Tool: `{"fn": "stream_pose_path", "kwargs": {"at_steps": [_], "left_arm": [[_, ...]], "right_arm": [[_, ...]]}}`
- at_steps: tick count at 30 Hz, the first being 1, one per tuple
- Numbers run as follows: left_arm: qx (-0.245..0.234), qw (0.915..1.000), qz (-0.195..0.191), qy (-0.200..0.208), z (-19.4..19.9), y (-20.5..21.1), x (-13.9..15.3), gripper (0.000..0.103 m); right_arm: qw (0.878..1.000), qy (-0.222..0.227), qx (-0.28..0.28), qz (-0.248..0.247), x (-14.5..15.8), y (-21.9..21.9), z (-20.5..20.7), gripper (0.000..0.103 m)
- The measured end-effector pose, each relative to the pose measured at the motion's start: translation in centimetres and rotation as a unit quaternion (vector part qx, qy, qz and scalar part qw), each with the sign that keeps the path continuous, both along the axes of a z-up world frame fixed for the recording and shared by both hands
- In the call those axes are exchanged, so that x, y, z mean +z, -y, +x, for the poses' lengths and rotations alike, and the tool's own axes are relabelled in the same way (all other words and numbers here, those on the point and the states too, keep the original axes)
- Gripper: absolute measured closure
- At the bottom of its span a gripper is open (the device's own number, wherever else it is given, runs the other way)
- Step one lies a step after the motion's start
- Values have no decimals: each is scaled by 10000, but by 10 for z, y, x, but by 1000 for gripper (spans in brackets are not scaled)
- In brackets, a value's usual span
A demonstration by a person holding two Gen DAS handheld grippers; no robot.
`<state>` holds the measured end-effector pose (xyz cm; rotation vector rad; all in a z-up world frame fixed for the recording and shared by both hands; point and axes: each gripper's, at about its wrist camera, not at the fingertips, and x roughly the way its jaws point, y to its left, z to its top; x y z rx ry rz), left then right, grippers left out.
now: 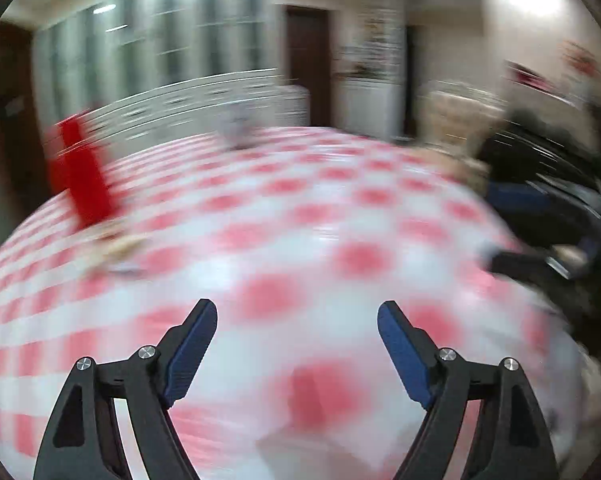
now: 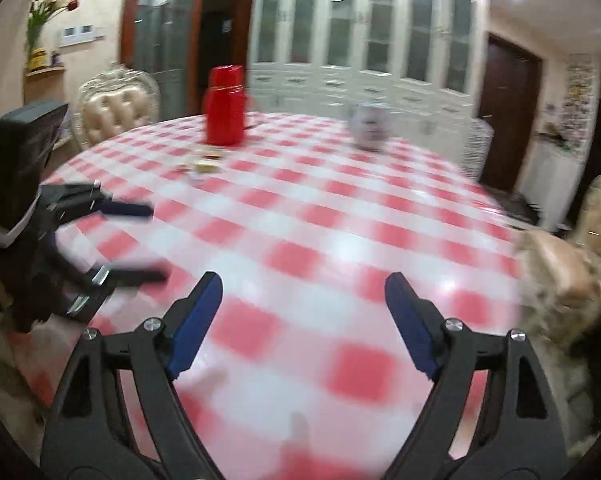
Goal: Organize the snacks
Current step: 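Move both open tools back toward the remaining bread packets on the table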
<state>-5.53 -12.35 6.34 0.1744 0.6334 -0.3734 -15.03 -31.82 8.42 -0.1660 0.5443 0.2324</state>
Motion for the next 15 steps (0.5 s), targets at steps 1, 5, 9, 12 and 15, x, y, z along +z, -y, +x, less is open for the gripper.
{"fn": "stream_pose_path", "kwargs": {"at_steps": [1, 5, 9, 12, 15], "left_arm": [[405, 9992, -4, -21, 21, -25, -1, 19], [2072, 9774, -381, -169, 106, -138, -6, 19], [2911, 9489, -1173, -341, 149, -214, -15, 19], [3317, 9294, -1584, -343, 155, -246, -28, 19], [3261, 9323, -1464, -550, 163, -258, -47, 19]], "right_arm": [[9999, -116, 108, 17, -3, -19, 22, 18], [9956, -605, 604, 396, -21, -77, 103, 18], [9898, -1160, 706, 425, -52, -130, 177, 18], [9845, -1499, 787, 465, -70, -161, 225, 22], [9839, -1508, 945, 163, -72, -184, 251, 22]]}}
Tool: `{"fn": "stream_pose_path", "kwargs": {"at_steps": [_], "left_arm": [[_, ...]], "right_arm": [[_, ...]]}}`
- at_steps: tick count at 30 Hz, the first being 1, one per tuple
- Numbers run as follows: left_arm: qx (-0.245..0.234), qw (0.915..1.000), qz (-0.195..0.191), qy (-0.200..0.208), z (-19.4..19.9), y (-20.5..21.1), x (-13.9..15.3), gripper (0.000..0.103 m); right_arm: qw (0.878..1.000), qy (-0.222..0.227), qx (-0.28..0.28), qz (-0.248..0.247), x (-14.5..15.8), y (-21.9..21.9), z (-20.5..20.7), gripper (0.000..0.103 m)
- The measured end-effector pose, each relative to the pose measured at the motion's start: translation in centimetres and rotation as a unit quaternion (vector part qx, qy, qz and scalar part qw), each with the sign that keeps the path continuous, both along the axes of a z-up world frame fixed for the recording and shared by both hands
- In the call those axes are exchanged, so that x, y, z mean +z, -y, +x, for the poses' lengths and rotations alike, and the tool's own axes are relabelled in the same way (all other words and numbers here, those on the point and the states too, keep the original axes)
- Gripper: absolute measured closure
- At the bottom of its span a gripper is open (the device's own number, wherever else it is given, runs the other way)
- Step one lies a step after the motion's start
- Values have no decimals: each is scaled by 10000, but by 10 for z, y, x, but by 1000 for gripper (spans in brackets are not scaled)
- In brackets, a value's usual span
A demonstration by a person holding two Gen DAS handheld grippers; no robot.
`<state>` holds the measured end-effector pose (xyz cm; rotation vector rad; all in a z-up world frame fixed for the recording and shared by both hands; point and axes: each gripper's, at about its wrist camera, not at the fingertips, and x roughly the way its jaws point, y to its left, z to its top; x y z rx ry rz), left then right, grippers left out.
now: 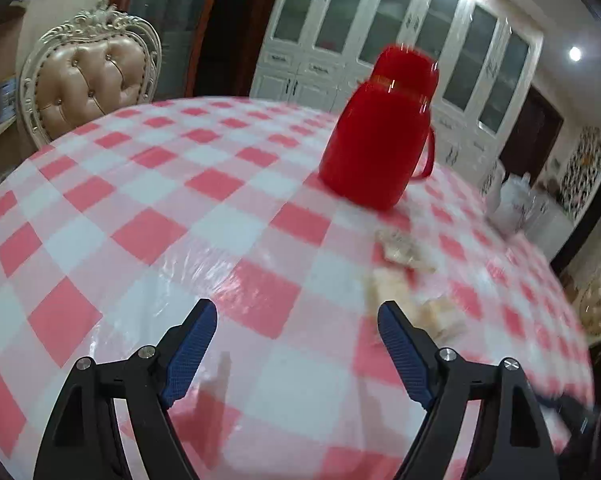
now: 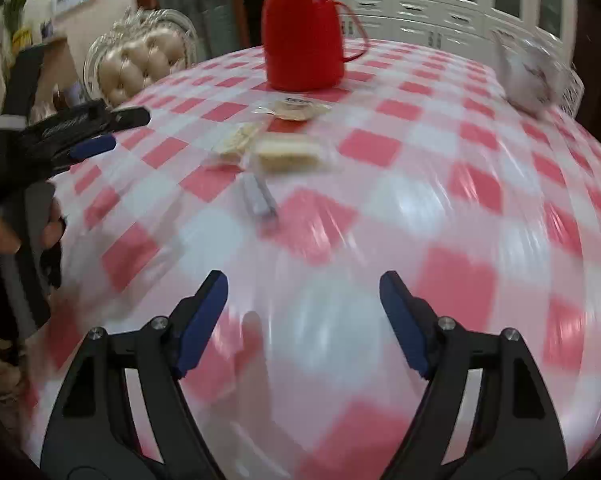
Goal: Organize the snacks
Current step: 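Move both open tools back toward the remaining bread packets on the table, then grasp clear bread packet with left tool while right tool grasps small clear packet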
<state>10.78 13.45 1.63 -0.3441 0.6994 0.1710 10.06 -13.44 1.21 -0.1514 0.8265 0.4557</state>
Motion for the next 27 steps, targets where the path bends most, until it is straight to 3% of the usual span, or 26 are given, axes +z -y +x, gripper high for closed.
{"fn": "stream_pose_path", "kwargs": {"at_steps": [2, 5, 10, 12, 18, 23, 27], "left_arm": [[-20, 9998, -145, -96, 4, -7, -5, 19], [13, 9994, -341, 85, 5, -10, 0, 19], [16, 9992, -403, 63, 1, -8, 4, 19], [-5, 9990, -440, 42, 3, -7, 2, 19], [-176, 9993, -326, 25, 2, 2, 3, 19], [-531, 9979, -379, -40, 4, 21, 1, 19], [-710, 9971, 226, -173, 22, 50, 2, 19]], "right_arm": [[9999, -24, 156, -57, -3, -12, 18, 23], [9992, -150, 323, -157, -8, -29, 39, 26], [9968, -174, 679, -398, -15, -60, 55, 45], [9962, -102, 749, -444, -14, -64, 54, 87], [9953, 157, 786, -540, -9, -65, 15, 87], [9988, 366, 147, -279, 3, -20, -35, 87], [9984, 405, -357, 181, 9, 20, -51, 87]]}}
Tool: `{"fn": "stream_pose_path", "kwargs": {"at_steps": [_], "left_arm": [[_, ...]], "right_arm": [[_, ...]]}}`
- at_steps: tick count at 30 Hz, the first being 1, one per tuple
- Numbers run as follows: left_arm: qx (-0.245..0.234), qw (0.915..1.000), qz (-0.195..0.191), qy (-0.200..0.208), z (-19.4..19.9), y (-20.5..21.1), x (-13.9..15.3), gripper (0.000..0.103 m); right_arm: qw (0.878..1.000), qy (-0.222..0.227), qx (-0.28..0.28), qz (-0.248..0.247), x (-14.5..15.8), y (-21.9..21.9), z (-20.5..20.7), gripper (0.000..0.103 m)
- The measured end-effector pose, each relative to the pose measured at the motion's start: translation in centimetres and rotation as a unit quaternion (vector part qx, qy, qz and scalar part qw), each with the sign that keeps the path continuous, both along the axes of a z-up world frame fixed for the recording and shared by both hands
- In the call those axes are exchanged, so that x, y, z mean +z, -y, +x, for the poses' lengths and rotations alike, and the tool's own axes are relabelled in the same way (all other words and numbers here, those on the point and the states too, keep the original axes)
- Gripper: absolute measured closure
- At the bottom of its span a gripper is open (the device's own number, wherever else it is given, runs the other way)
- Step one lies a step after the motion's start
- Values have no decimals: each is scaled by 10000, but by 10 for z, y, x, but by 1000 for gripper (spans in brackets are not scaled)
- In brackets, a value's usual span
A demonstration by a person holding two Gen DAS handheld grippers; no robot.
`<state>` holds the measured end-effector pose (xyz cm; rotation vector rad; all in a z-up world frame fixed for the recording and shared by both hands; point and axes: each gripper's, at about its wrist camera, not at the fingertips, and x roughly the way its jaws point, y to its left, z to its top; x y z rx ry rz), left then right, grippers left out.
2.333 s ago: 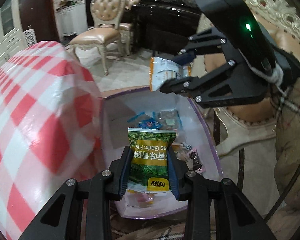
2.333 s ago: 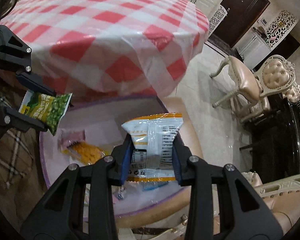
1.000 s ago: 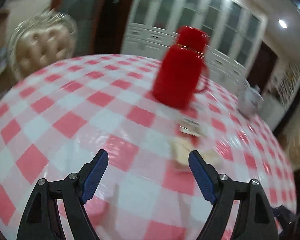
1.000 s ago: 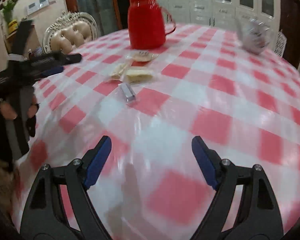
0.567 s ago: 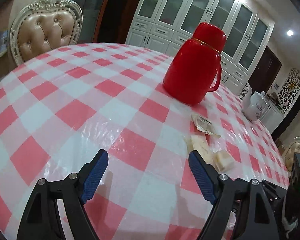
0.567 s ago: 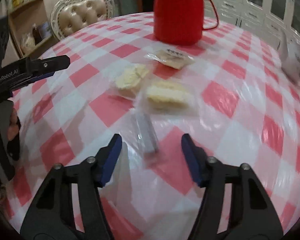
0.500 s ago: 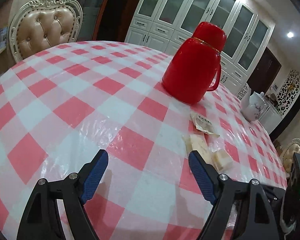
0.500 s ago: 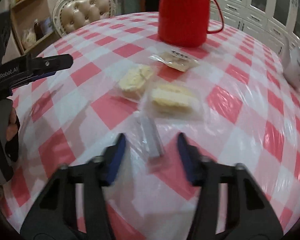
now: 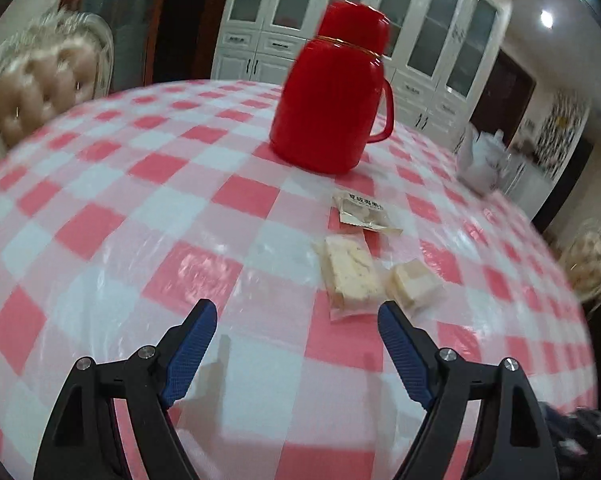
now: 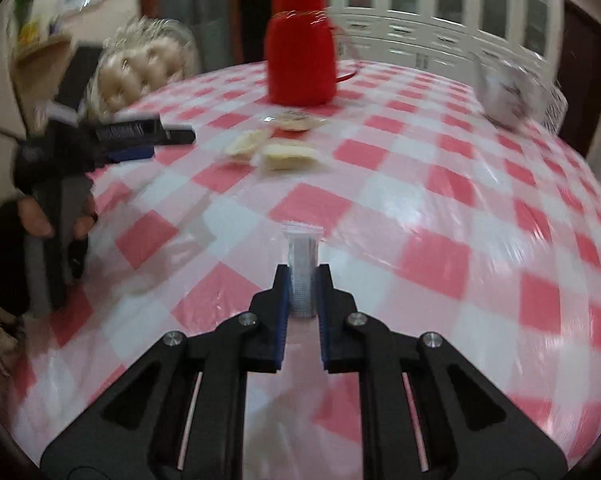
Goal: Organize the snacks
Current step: 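Grasp clear bread packet with left tool while right tool grasps small clear packet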
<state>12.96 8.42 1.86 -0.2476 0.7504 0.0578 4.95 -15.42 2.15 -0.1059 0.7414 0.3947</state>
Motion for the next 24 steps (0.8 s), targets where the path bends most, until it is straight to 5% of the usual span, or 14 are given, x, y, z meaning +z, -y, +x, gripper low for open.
{"fn": "stream_pose_path", "kwargs": {"at_steps": [3, 8, 14, 18, 21, 23, 24], "left_arm": [[67, 9988, 429, -244, 27, 16, -4, 19], [137, 9987, 196, -441, 67, 26, -8, 19], [86, 9948, 571, -835, 94, 44, -20, 19], [284, 9939, 657, -839, 93, 26, -21, 20], [209, 9913, 898, -935, 87, 22, -19, 37], [130, 9920, 894, -886, 80, 22, -17, 65], [74, 9917, 917, -900, 75, 23, -17, 65]], "right_arm": [[9997, -63, -51, 233, 3, 8, 2, 87], [9994, -127, 50, 308, 2, 7, 4, 87], [9966, -457, -128, 679, -6, 21, 12, 87], [9984, -308, 17, 472, -3, 11, 6, 87], [9994, -173, 145, 279, -1, 3, 1, 87], [9994, -138, 158, 276, 0, 3, 0, 87], [9993, -164, 144, 312, 0, 5, 0, 87]]}}
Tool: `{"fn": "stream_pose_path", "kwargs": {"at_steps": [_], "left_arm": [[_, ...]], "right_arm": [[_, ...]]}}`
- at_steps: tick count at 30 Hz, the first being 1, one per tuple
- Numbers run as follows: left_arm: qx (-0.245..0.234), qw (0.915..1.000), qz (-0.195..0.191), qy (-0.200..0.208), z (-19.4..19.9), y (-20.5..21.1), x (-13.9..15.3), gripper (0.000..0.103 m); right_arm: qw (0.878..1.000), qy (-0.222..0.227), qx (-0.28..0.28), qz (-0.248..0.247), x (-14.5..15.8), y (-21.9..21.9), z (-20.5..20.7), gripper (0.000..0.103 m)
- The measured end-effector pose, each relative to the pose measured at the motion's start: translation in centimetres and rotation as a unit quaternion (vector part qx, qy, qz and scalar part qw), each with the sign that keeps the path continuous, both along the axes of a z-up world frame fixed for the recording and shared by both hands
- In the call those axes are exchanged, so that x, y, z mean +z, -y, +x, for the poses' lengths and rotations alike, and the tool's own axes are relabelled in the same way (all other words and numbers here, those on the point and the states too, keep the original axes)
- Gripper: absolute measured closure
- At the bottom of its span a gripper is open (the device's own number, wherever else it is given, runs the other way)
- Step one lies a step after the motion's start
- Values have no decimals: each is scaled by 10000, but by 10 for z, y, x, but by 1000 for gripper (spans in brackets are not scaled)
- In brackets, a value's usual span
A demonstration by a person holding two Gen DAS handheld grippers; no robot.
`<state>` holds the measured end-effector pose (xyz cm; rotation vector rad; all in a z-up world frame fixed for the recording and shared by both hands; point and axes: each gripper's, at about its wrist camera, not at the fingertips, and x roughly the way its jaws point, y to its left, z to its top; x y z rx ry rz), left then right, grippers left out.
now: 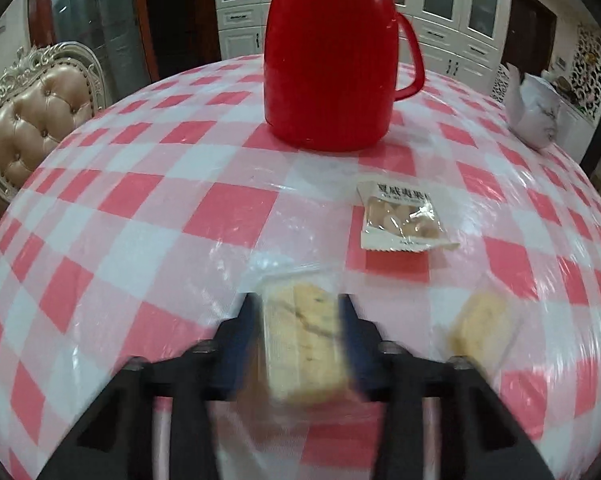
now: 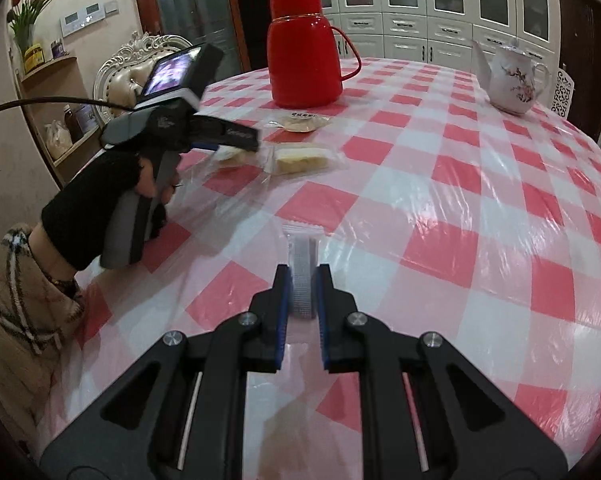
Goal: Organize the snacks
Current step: 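Grasp clear bread packet with left tool while right tool grasps small clear packet, then lift both held packets and carry them toward the white box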
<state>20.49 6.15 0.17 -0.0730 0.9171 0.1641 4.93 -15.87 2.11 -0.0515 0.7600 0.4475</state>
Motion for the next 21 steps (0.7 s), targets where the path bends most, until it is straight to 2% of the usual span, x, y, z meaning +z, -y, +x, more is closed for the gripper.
{"fn": "stream_pose_path", "kwargs": {"at_steps": [7, 15, 21], "left_arm": [[-386, 9990, -231, 84, -42, 5, 5, 65], [-698, 9949, -354, 638, -112, 21, 39, 65], [-867, 9929, -475, 659, -145, 29, 36, 65]], "right_arm": [[9990, -129, -126, 412, 0, 16, 4, 87], [9990, -80, -82, 430, 2, 13, 1, 87], [9987, -104, -88, 490, 2, 14, 0, 87]]}}
